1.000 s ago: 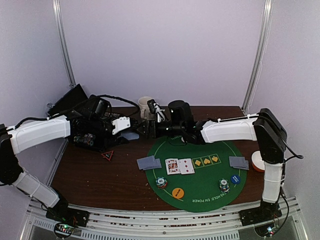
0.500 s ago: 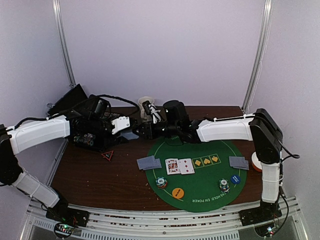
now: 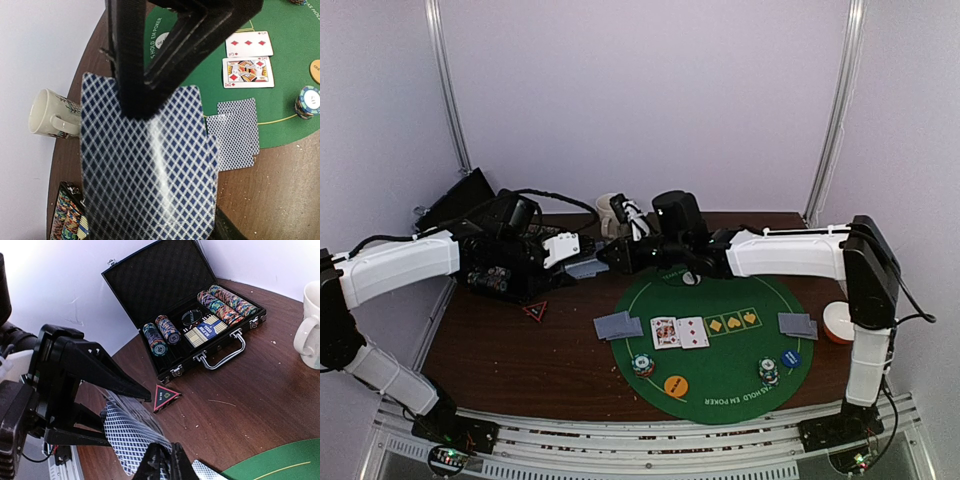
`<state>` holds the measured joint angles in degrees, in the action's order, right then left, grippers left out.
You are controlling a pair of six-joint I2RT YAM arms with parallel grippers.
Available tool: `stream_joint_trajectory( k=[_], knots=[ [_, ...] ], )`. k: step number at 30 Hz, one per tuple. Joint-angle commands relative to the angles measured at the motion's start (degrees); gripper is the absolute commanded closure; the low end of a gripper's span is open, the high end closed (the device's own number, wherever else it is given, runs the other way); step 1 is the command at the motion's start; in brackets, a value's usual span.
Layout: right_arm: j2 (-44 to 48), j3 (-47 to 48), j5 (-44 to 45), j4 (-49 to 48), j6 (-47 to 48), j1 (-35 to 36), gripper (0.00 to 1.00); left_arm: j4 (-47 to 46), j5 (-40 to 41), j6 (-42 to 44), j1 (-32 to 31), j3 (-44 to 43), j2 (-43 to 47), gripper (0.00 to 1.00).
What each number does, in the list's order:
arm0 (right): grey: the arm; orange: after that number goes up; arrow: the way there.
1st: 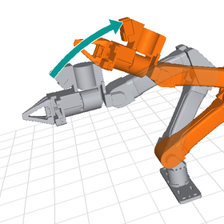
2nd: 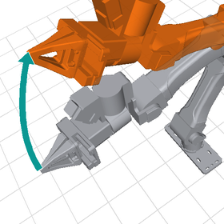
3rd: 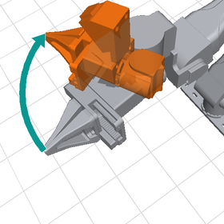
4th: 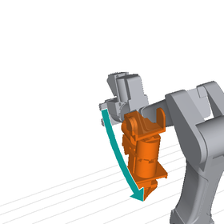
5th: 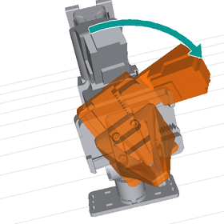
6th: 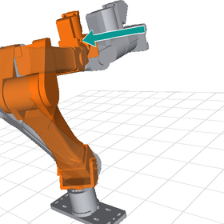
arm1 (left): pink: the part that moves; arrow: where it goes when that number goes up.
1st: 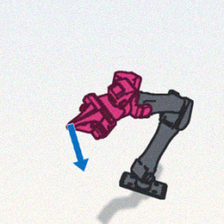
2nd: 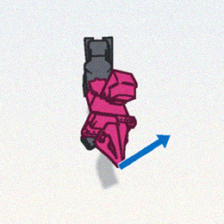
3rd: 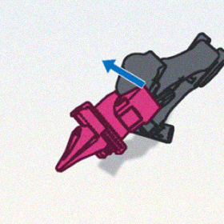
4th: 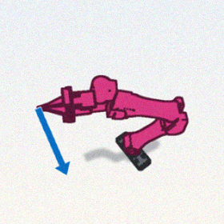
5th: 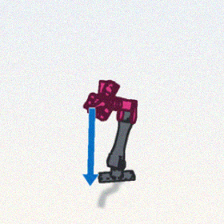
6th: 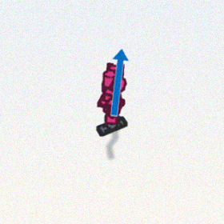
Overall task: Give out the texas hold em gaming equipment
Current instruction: Pick up the poker card from the face-down deck piles, then flop the poker card into the community card area.
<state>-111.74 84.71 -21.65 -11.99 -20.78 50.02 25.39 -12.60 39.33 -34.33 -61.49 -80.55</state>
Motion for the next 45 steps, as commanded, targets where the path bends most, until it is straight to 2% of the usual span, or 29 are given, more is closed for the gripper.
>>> stream_joint_trajectory(
  k=[1,3,15,19,25,29,34,38,42,45],
  knots=[
    [3.2,0.4,1.3,3.6,2.9,-0.4,0.96,-1.9,-1.1,0.5,-0.3,-0.3,1.6,0.5],
    [3.9,0.9,0.9,5.3,4.3,-0.3,1.0,-1.9,-1.0,0.5,-0.2,-0.2,1.6,0.5],
    [15.7,-1.2,3.9,16.4,14.0,-3.8,1.0,-1.9,-0.8,0.5,-0.3,-0.2,1.5,0.5],
    [21.5,-3.7,12.8,25.1,25.8,-5.3,1.0,-1.9,-0.7,0.4,-0.3,-0.3,1.8,0.5],
    [24.5,-10.1,35.5,35.2,44.4,-5.8,1.0,-1.9,-0.6,0.4,-0.2,-0.3,1.8,0.5],
    [23.1,-14.3,47.0,32.9,53.8,-5.7,1.0,-1.9,-0.9,0.4,-0.2,-0.3,1.7,0.5],
    [19.1,-18.9,51.5,25.7,63.1,-4.3,1.0,-1.9,-0.8,0.4,-0.2,-0.3,1.7,0.5],
    [17.0,-27.0,51.4,20.2,73.5,-1.8,1.0,-1.9,-0.6,0.4,-0.2,-0.3,1.6,0.5],
    [13.6,-29.6,51.2,22.9,73.4,-1.3,1.0,-1.9,-0.7,0.4,-0.3,-0.2,1.7,0.5],
    [13.3,-30.4,47.2,26.1,72.7,-1.1,1.0,-1.9,-0.6,0.5,-0.3,-0.2,1.7,0.5]
  ],
)
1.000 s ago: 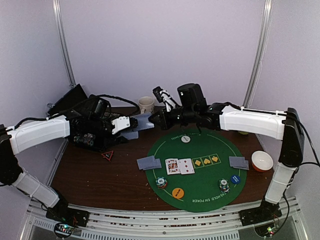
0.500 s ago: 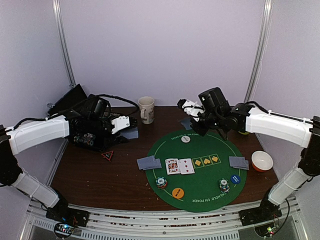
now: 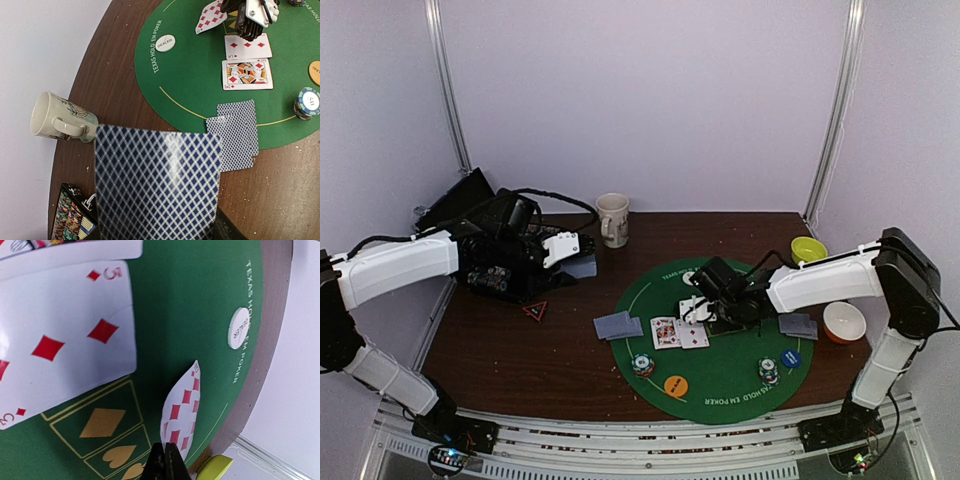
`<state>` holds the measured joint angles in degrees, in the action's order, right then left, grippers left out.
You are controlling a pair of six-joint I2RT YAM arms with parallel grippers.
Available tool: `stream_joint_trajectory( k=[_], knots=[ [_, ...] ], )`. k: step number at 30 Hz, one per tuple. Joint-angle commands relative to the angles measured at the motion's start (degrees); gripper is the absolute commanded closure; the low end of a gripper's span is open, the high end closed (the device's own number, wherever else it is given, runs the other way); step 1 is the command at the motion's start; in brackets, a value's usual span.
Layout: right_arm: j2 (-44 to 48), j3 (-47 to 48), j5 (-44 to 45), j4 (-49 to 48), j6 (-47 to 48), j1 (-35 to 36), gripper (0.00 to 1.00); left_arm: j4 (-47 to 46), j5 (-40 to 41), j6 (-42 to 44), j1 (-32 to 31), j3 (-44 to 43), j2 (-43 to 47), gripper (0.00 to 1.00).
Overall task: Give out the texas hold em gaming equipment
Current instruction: Flop the poker card into the community card area.
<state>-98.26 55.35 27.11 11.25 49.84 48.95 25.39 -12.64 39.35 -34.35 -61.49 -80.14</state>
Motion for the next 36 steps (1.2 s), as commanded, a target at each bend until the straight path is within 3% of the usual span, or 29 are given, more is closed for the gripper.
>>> stream_joint_trajectory(
  k=[1,11,36],
  knots=[
    [0.1,-1.5,-3.6,3.7,2.1,0.1,1.0,-1.9,-0.6,0.4,-0.2,-0.2,1.2,0.5],
    [-0.2,-0.7,-12.1,10.8,0.3,0.1,1.0,-1.9,-0.2,0.4,-0.2,0.0,1.3,0.5],
    [2.7,-4.0,-13.8,12.3,3.6,2.2,1.0,-1.9,-0.3,0.5,-0.2,0.0,1.1,0.5]
  ],
)
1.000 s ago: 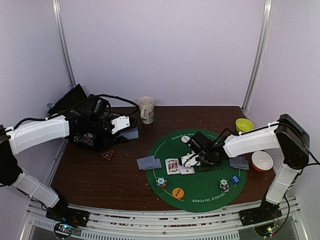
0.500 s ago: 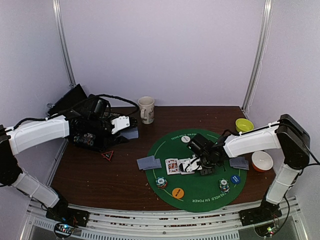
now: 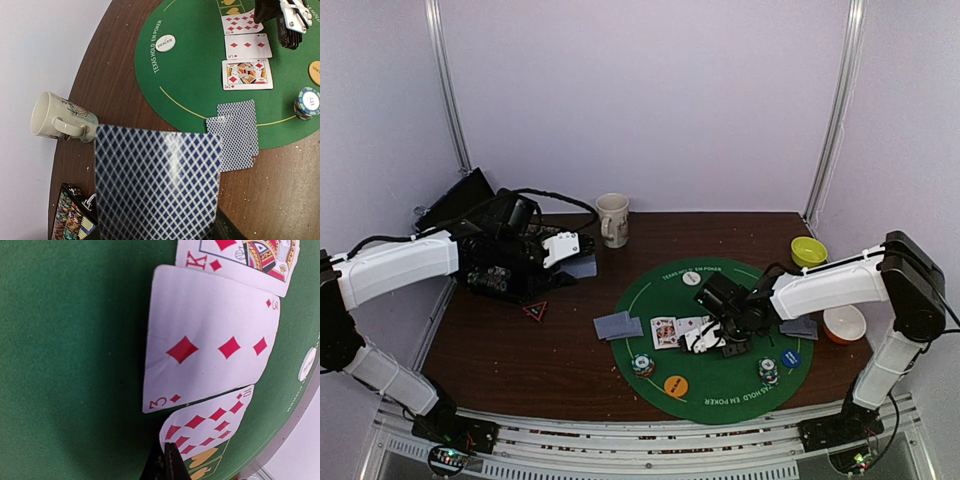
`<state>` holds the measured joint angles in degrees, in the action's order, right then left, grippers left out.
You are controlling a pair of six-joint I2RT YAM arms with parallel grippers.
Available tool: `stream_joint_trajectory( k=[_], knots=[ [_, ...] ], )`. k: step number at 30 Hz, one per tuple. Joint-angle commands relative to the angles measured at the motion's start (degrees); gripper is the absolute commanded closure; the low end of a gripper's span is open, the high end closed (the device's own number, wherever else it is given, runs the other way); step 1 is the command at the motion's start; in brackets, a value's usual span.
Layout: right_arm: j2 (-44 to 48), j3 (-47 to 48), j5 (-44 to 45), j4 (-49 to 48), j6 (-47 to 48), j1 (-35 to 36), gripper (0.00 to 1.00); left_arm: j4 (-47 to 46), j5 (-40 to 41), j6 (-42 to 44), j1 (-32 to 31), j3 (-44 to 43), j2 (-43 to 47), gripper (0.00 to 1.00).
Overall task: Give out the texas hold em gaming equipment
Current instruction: Flop the poker card into the community card area, then pick up the poker card from the face-down deck piles.
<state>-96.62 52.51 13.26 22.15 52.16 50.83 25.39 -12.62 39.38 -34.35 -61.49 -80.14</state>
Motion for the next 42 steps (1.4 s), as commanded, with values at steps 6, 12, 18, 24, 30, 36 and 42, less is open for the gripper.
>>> stream_joint_trajectory(
  k=[6,12,18,24,30,36,42],
  knots=[
    [0.4,-0.9,0.0,1.1,1.8,0.4,1.0,-1.9,-0.1,0.5,-0.3,0.1,1.2,0.5],
    [0.3,-1.1,0.3,1.8,1.9,0.8,0.91,-2.0,0.0,0.6,-0.2,0.1,1.3,0.5],
    [0.8,-1.1,0.5,2.3,1.5,1.3,0.83,-2.0,0.1,0.6,-0.2,0.2,1.2,0.5],
    [3.4,1.6,-2.4,2.2,-2.7,1.6,0.64,-2.0,0.0,0.5,-0.3,0.1,1.2,0.5],
    [11.7,3.9,-9.5,-7.8,-13.2,1.4,0.49,-1.9,-0.1,0.6,-0.2,0.1,1.2,0.5],
    [13.6,8.5,-25.7,-25.5,-41.6,-3.6,0.33,-2.0,-0.3,0.6,-0.2,0.0,1.5,0.5],
    [-0.6,19.0,-40.7,-42.3,-73.6,-5.6,0.24,-1.9,-1.2,0.4,-0.2,-0.4,1.4,0.5]
  ],
)
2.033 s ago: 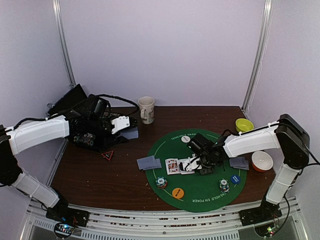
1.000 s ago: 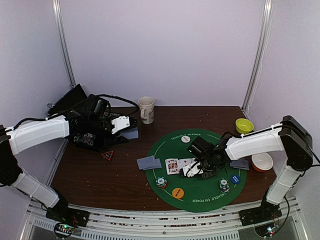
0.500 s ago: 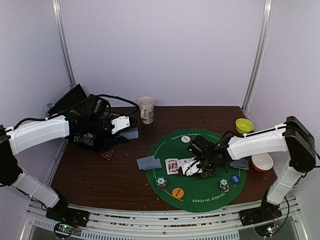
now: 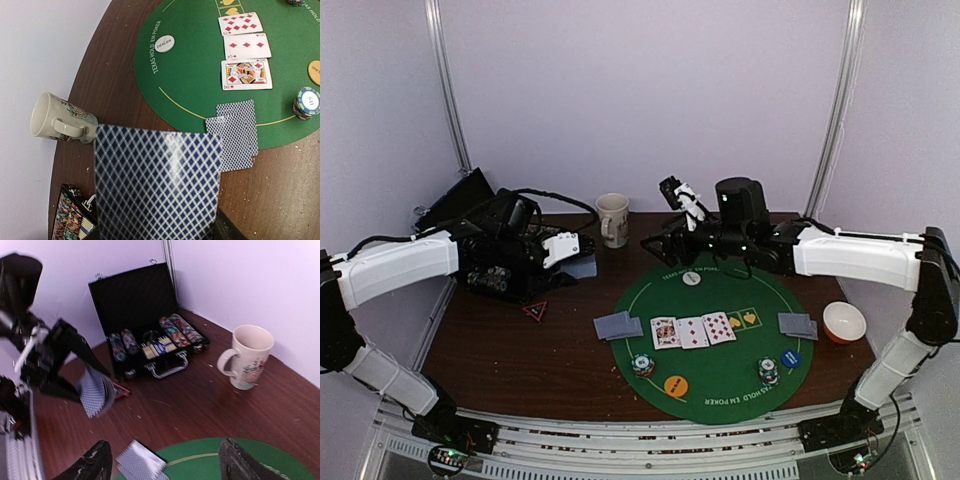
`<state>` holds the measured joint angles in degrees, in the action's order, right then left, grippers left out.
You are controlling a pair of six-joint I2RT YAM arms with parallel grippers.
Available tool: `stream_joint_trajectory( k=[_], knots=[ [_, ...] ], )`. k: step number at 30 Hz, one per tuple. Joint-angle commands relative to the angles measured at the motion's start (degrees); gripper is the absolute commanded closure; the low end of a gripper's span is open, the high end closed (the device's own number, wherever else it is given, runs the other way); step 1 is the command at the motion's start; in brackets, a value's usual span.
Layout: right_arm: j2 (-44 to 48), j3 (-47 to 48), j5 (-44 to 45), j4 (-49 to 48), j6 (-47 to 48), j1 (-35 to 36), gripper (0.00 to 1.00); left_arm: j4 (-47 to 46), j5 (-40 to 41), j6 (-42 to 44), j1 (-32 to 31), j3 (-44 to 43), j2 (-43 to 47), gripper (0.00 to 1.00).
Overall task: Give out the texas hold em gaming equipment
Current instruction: Pick up the poker card from the face-down deck piles.
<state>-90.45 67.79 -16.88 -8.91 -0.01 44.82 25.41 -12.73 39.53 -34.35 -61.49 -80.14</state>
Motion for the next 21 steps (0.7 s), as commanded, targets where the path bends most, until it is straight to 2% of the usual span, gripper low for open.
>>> stream_joint_trajectory(
  k=[1,4,11,21],
  knots=[
    [-8.4,4.7,-10.3,-12.5,-22.9,0.8,0.24,-1.9,-1.1,0.3,-0.2,-0.4,1.4,0.5],
    [-12.4,7.8,-9.4,-14.4,-24.6,2.0,0.23,-1.9,-1.0,0.2,-0.3,-0.4,1.4,0.5],
    [-20.0,14.5,-9.7,-11.7,-23.4,5.3,0.23,-2.0,-1.0,0.2,-0.2,-0.5,1.1,0.5],
    [-25.9,19.2,-8.1,-10.7,-22.3,6.0,0.29,-2.0,-0.9,0.2,-0.2,-0.4,0.9,0.5]
  ],
)
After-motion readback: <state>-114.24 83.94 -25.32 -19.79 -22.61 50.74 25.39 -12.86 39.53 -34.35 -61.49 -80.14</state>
